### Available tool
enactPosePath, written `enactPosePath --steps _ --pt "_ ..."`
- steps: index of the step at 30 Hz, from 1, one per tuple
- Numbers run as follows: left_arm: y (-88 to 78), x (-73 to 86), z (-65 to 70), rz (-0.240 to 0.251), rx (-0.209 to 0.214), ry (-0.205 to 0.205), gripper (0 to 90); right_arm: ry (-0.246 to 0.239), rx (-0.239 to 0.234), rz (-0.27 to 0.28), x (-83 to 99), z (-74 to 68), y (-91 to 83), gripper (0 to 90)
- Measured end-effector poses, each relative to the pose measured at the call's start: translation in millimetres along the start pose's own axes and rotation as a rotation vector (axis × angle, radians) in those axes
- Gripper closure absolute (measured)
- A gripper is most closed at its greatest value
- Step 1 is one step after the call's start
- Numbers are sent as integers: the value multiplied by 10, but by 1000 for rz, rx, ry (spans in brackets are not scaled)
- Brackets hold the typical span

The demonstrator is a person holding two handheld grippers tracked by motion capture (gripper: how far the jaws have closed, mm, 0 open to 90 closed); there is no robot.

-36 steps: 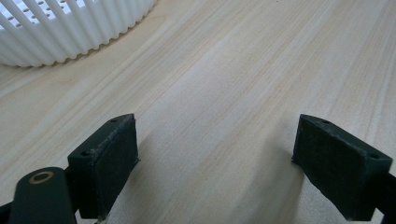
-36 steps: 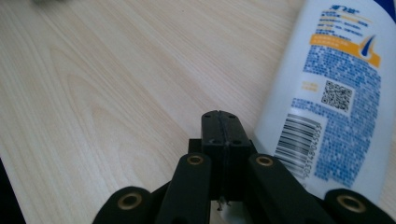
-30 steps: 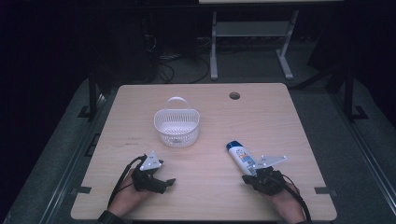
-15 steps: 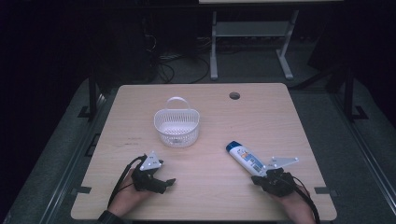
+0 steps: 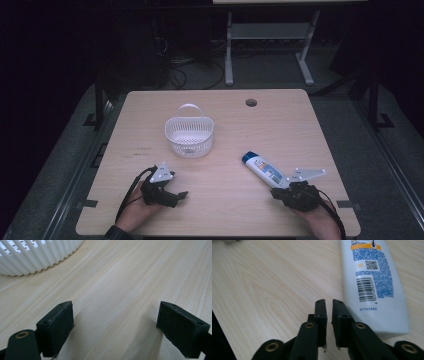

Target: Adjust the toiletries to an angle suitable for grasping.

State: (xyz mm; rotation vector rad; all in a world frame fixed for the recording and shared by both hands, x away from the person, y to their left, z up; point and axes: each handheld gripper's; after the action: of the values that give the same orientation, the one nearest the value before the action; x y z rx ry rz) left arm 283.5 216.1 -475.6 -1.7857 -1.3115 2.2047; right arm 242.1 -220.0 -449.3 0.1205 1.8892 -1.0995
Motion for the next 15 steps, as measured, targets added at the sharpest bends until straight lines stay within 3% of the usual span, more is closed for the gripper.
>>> enactPosePath --steps 3,4,6,9,15 --pt "-1 0 0 -1 0 0 129 9 -12 0 -6 -2 0 735" --pt "-1 0 1 -2 0 -2 129 4 -14 -1 -13 -6 8 664" --pt "-1 -1 1 -2 0 -1 129 3 -14 -3 -15 -15 11 635" --pt "-1 0 1 -1 0 -3 129 -7 -9 17 -38 -48 12 506" --pt "1 0 1 1 1 -2 129 -19 -15 36 -77 -81 -6 437"
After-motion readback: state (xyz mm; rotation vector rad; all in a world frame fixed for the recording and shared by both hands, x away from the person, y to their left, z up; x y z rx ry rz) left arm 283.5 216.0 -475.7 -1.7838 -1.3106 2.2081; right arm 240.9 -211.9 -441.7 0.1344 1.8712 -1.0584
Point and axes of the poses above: each handheld gripper's, and its own axes: y roughly forward along the jaws, x roughly out of its underside, z roughly to its right, and after that the axes turned 7 degrees about z, right-handed
